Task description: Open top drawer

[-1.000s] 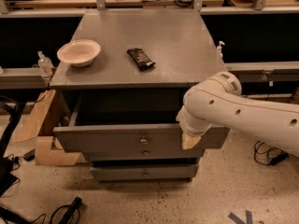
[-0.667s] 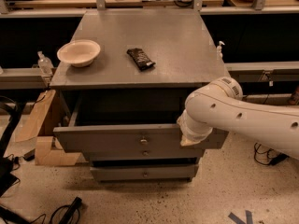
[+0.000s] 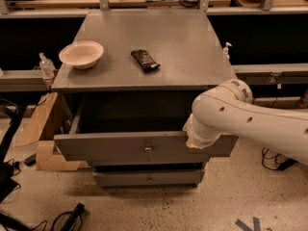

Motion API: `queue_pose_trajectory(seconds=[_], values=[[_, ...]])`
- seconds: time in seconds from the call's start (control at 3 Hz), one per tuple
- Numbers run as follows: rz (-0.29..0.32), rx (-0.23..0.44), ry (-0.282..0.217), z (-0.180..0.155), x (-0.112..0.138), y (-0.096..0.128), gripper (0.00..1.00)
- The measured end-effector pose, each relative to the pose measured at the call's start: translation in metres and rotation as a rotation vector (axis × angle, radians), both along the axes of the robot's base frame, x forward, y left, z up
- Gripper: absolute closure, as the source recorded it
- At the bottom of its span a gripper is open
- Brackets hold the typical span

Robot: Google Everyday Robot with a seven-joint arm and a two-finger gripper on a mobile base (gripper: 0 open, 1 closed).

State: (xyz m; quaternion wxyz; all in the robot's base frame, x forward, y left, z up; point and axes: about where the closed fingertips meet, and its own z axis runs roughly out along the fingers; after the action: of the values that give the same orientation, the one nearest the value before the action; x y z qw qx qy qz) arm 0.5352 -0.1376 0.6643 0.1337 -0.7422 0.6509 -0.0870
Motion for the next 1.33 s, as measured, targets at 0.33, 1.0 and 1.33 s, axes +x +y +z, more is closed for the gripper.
queue_pose_trajectory(seconds=[0.33, 1.0, 1.33], values=[[0.000, 0.000, 0.000, 0.0000, 0.0000, 0.0000, 1.00], [0.000, 0.000, 0.000, 0.0023, 0.0000, 0.0000, 1.00], [0.000, 0.000, 0.000, 0.0023, -0.0001, 0.0000, 1.00]])
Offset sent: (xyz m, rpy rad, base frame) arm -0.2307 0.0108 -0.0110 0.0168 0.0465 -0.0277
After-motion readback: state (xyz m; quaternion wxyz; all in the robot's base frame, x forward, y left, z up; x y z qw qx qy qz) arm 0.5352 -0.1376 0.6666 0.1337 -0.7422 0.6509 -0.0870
